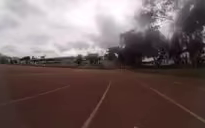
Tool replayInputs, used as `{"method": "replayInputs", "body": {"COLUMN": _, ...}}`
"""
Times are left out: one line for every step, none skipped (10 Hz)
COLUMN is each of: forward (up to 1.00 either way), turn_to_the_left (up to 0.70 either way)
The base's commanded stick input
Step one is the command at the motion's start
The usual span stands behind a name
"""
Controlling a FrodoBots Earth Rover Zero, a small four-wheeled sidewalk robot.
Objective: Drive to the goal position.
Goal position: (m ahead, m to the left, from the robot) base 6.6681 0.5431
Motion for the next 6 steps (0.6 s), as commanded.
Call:
{"method": "replayInputs", "body": {"forward": 0.67, "turn_to_the_left": 0.0}}
{"method": "replayInputs", "body": {"forward": 0.67, "turn_to_the_left": 0.0}}
{"method": "replayInputs", "body": {"forward": 0.67, "turn_to_the_left": 0.0}}
{"method": "replayInputs", "body": {"forward": 0.67, "turn_to_the_left": 0.0}}
{"method": "replayInputs", "body": {"forward": 0.67, "turn_to_the_left": 0.0}}
{"method": "replayInputs", "body": {"forward": 0.67, "turn_to_the_left": 0.0}}
